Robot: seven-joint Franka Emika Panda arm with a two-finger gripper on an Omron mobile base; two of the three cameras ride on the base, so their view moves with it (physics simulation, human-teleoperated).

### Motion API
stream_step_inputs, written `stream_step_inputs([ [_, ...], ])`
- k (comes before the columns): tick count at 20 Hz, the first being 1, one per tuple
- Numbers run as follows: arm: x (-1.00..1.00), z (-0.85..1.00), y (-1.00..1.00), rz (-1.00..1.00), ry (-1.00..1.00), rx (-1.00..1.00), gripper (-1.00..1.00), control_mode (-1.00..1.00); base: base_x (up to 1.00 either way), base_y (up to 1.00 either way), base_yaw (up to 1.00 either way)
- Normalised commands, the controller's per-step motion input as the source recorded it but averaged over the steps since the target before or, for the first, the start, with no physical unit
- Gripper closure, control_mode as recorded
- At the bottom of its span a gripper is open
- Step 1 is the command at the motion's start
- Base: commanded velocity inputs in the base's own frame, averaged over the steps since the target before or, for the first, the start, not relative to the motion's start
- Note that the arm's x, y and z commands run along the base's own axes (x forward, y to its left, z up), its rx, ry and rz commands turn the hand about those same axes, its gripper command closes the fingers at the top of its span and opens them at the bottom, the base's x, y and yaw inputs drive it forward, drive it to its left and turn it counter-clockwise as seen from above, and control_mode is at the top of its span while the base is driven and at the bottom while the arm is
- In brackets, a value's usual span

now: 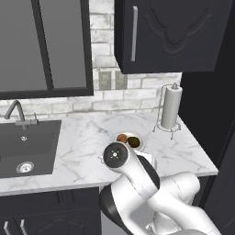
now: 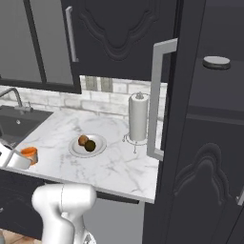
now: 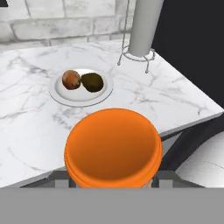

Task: Pick the avocado and bread from the counter and place them on the plate. Then pick the jam from the cabinet and place it next to the plate. Lastly close the cabinet door.

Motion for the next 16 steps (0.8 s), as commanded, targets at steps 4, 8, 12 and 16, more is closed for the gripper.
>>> stream_step_inputs([
  [4,0.13,-0.26,-0.15,0.06,-0.10,0.08,1.00,-1.00,0.00,0.00,0.00],
  [8,0.18,-0.26,-0.11,0.07,-0.07,0.08,1.00,-1.00,0.00,0.00,0.00],
  [12,0.24,-0.33,-0.04,0.09,-0.07,0.07,1.00,-1.00,0.00,0.00,0.00],
  [16,0.25,-0.40,-0.01,0.09,-0.06,0.05,1.00,-1.00,0.00,0.00,0.00],
])
